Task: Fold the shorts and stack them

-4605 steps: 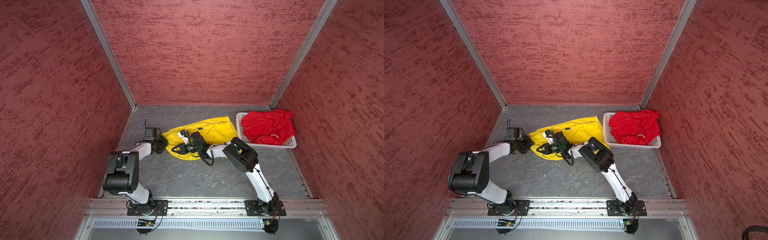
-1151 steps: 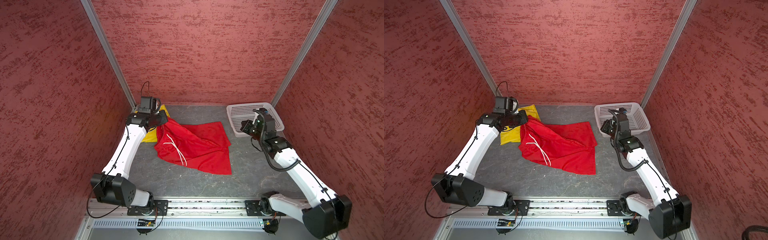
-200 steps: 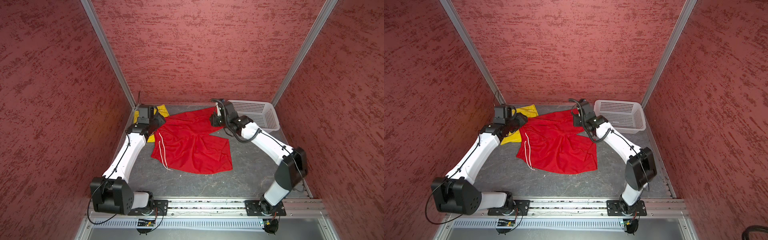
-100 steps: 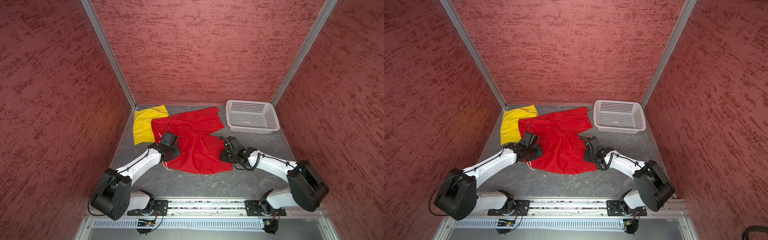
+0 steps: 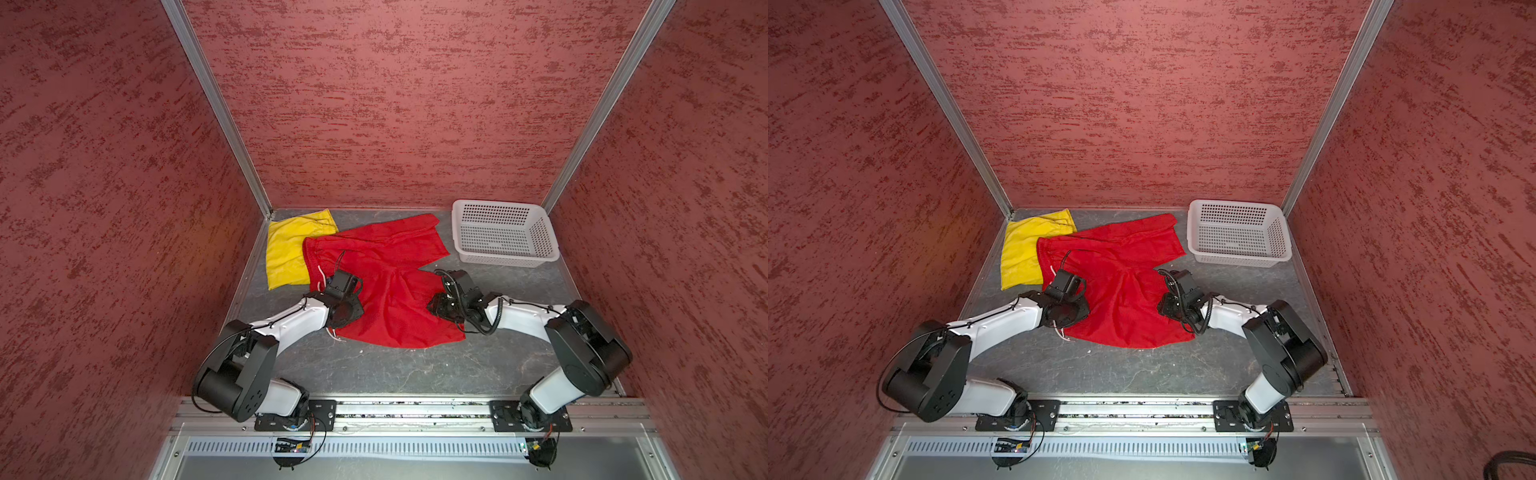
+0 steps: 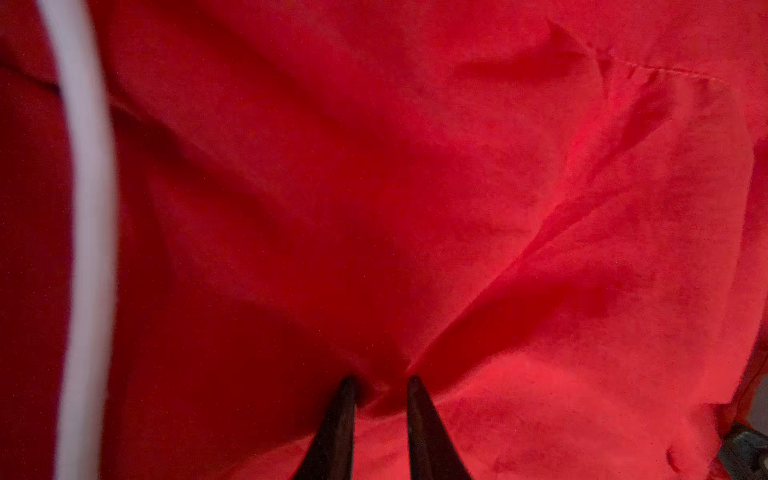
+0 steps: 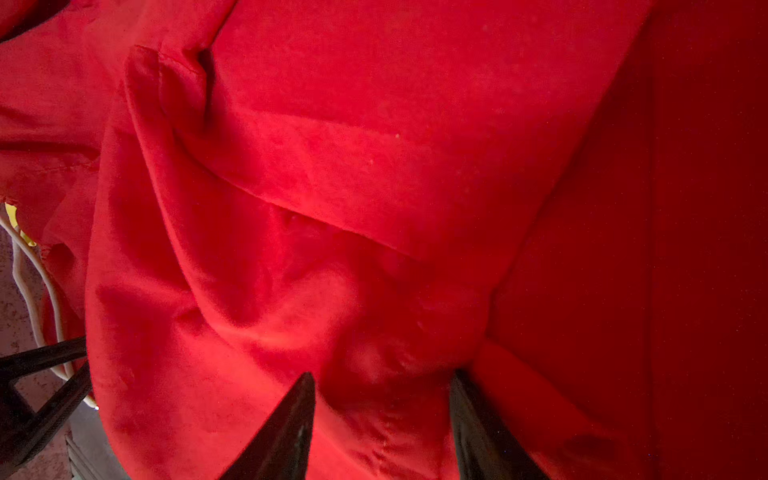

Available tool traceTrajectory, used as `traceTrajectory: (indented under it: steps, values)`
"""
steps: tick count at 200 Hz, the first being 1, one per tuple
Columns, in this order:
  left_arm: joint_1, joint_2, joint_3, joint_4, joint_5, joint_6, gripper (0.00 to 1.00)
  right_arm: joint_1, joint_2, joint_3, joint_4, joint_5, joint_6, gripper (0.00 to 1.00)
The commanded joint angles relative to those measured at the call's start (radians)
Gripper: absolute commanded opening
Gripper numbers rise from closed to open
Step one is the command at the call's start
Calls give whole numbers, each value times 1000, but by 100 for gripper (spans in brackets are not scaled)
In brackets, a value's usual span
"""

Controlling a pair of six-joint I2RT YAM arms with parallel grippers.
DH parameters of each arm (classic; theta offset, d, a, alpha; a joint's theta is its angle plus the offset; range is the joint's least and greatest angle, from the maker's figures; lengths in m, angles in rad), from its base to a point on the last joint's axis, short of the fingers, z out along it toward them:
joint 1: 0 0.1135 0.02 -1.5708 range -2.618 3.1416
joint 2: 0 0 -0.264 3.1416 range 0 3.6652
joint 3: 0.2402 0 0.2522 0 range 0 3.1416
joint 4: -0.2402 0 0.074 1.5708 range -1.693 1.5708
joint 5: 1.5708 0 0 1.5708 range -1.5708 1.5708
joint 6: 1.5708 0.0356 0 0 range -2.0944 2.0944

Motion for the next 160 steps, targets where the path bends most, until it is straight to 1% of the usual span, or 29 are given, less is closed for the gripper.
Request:
traceTrajectory:
  steps: [1, 8, 16, 27, 36, 43, 47, 53, 60, 71, 87, 114, 141, 143, 153, 160]
  values:
    - [-5, 35, -12, 44, 5, -2, 24, -18, -8, 14, 25, 8, 34, 55]
    - [-4, 48, -11, 49, 8, 0, 23, -24, -3, 10, 37, 0, 36, 53]
    - [-4, 61, -12, 54, 9, 1, 23, -32, 5, 7, 58, -20, 43, 48]
    - [-3, 78, -10, 59, 14, 1, 22, -47, 27, 2, 101, -56, 57, 36]
    - [-2, 89, -10, 66, 20, 3, 22, -61, 49, 1, 143, -106, 77, 29]
    - [-1, 97, -10, 69, 22, 2, 22, -73, 70, 2, 180, -146, 93, 22]
    - [-1, 99, -10, 72, 24, 2, 22, -80, 81, 2, 201, -168, 102, 17]
    - [0, 105, -10, 77, 27, 0, 22, -90, 97, 3, 231, -198, 117, 7]
    - [2, 111, -10, 82, 30, 0, 22, -104, 108, 4, 261, -224, 131, 0]
    - [4, 123, -10, 89, 36, 3, 22, -129, 115, 15, 275, -246, 140, 0]
    - [11, 137, -10, 98, 51, 5, 22, -158, 95, 37, 240, -229, 128, 0]
    - [21, 155, -12, 112, 72, 14, 22, -175, 32, 91, 97, -128, 54, 0]
    - [30, 166, -14, 117, 87, 24, 22, -181, 4, 148, -39, -30, -1, 0]
    - [31, 166, -13, 117, 89, 23, 22, -181, 3, 149, -48, -26, -3, 2]
    - [36, 171, -13, 119, 103, 21, 22, -182, 7, 158, -86, -8, -11, 24]
    - [37, 169, -14, 120, 111, 19, 21, -181, 13, 160, -104, -5, -13, 35]
